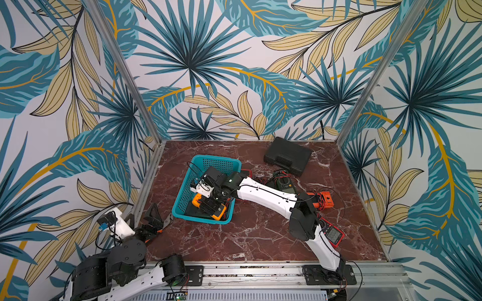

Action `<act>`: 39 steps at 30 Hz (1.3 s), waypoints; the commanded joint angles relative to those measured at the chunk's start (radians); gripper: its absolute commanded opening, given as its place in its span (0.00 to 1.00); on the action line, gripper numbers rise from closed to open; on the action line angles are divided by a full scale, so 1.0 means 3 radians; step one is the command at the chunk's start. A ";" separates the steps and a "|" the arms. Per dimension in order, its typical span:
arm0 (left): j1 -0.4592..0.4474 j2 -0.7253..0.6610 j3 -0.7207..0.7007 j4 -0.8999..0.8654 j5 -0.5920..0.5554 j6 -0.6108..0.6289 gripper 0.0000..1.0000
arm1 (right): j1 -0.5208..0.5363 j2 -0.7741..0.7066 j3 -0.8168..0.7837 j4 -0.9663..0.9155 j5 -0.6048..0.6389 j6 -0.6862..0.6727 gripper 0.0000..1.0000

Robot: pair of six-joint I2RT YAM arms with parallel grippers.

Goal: Put the multimeter into the basket
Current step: Place the multimeter in the basket.

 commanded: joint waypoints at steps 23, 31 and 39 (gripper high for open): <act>0.0013 -0.0030 0.0010 -0.0017 0.0047 -0.0003 1.00 | 0.0156 0.0447 0.0386 -0.0240 -0.0389 0.0120 0.84; 0.0013 -0.0029 -0.0005 0.0027 0.0063 0.0037 1.00 | 0.0154 0.0328 0.0413 -0.0238 -0.0368 0.0152 0.96; 0.0013 -0.0025 0.0007 0.0165 0.0101 0.0060 1.00 | 0.0147 -0.0255 0.0265 -0.0239 0.0081 0.0178 0.96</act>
